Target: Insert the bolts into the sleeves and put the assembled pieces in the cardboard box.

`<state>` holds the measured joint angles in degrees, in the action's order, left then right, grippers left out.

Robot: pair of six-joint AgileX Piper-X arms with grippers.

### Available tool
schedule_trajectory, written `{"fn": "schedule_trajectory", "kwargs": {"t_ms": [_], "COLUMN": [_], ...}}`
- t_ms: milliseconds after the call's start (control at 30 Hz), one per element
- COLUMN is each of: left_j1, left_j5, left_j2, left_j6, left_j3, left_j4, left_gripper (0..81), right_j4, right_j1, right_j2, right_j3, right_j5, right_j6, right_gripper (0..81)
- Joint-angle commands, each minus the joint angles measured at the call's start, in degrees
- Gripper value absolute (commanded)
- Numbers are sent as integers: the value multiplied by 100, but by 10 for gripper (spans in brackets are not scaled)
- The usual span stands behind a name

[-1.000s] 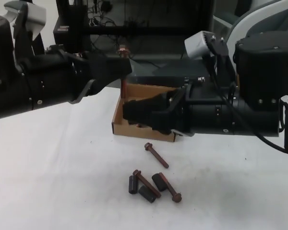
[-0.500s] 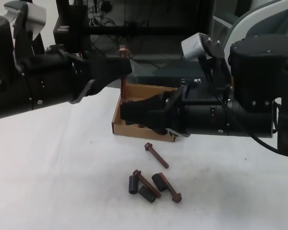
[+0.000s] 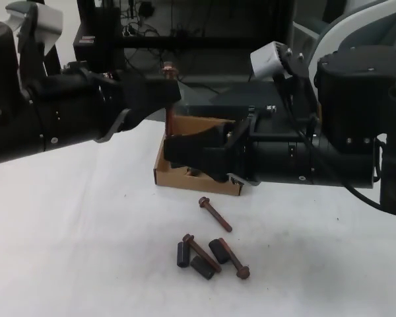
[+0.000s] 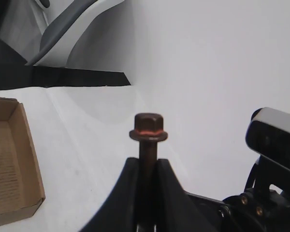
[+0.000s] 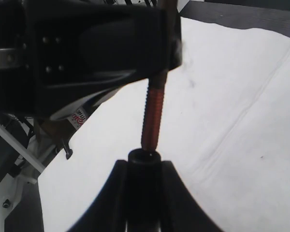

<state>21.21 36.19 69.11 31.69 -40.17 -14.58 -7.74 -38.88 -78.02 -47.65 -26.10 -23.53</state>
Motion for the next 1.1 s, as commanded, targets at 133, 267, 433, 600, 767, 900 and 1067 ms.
{"fn": "schedule_trajectory", "kwargs": {"t_ms": [133,267,433,600,767,900,1067], "left_j1": [5,56,265,347,269,270,270], "left_j5": [123,159,146,48,-14,-309,-643], "left_j2": [-28,-28,-28,-28,-28,-28,-28], "left_j6": [48,48,48,48,48,48,38], "left_j3": [-80,-80,-80,-80,-80,-80,-80], "left_j4": [-70,-111,-111,-111,-65,4,346], "left_gripper": [17,17,17,17,17,17,17], "right_j4": [-274,-274,-274,-274,-239,-217,-205], "right_j1": [13,13,13,13,19,63,107], "right_j2": [22,22,22,22,22,22,22], "right_j3": [-34,-34,-34,-34,-34,-34,-34], "right_j5": [-23,-23,-23,6,196,438,552], "right_j6": [-102,-102,-102,-101,-101,-101,-200], "right_gripper": [4,4,4,4,4,4,4]}}
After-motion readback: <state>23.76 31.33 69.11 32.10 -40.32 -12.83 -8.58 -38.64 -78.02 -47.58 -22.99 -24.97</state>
